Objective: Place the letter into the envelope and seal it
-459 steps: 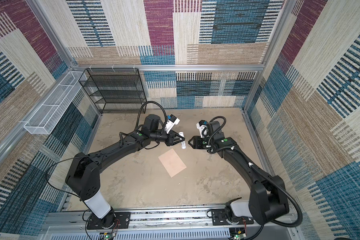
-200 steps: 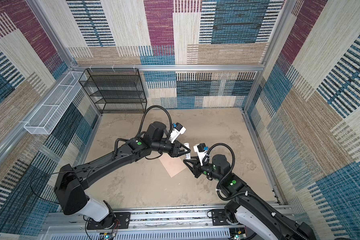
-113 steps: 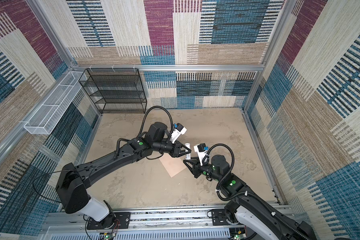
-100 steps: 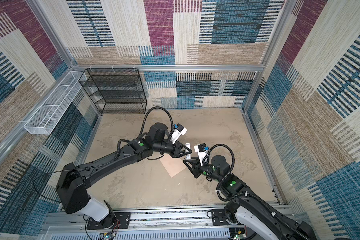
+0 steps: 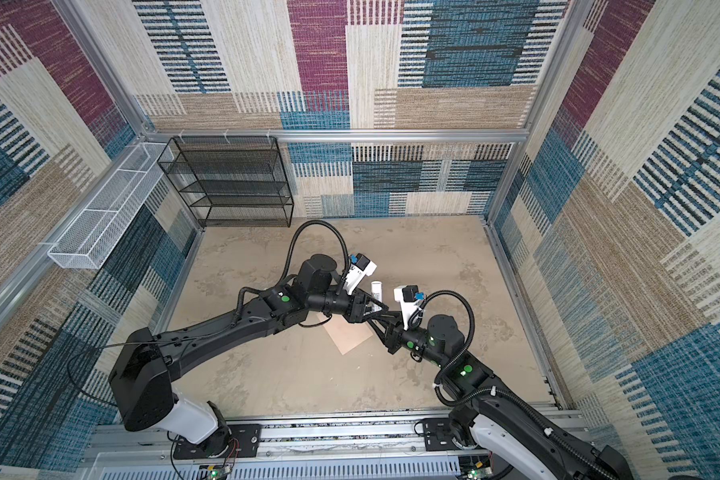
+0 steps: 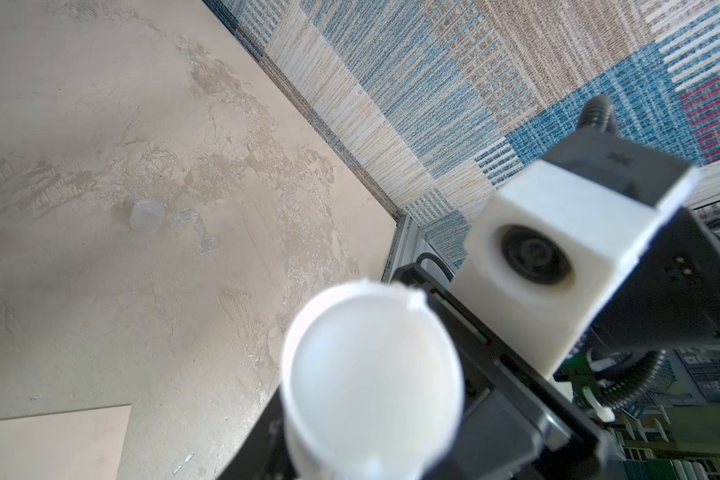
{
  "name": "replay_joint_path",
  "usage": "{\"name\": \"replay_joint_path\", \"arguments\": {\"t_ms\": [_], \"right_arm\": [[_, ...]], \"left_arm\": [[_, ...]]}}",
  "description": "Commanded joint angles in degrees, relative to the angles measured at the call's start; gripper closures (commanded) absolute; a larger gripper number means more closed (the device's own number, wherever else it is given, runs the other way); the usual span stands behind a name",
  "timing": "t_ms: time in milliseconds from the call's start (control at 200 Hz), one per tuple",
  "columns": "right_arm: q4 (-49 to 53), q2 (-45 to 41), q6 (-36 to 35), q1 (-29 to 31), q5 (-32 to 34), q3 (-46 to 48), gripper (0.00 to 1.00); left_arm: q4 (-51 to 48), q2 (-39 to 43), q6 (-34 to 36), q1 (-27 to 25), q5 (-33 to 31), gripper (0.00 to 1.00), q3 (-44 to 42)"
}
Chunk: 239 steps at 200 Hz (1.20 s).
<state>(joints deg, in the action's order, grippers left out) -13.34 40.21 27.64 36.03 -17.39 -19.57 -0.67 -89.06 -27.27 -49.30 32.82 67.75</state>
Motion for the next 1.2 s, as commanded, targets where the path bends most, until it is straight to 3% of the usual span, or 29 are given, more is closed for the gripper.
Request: {"name": "replay_joint_path", "arguments": {"t_ms": [0,120,666,942,1002,1102,1192], "right_arm": [[-5.48,-0.39,3.13,0.06,1.65,0.83,0.83],[-6.41,-0.23,4.72,0.08,1.75,1.38,0.82],[-7.66,-0.08,6.38,0.14,-0.37,1.47,0.82],[-7.31,-0.31,6.53,0.16,-0.45,1.98,0.78],[-7.17,-0.42,6.57,0.17,-0.41,2.19,0.72],[-4.08,-0.95,5.59,0.18,0.90,1.84,0.48],[1.98,-1.90,2.95,0.15,3.97,0.50,0.40]], "left_arm": [[5.01,2.04,-1.66,-0.24,-2.64,0.56,-2.05],[10.18,3.95,-3.05,-0.27,-3.84,0.51,-4.91],[14.82,1.80,-4.46,-0.59,-4.08,0.54,-4.23],[16.40,1.03,-5.08,-0.71,-3.65,0.77,-4.64],[16.16,1.32,-4.74,-0.78,-3.72,0.82,-4.68],[14.21,2.19,-3.52,-0.76,-4.53,0.88,-4.75],[8.33,4.75,0.12,-0.58,-7.48,0.91,-4.34]]}}
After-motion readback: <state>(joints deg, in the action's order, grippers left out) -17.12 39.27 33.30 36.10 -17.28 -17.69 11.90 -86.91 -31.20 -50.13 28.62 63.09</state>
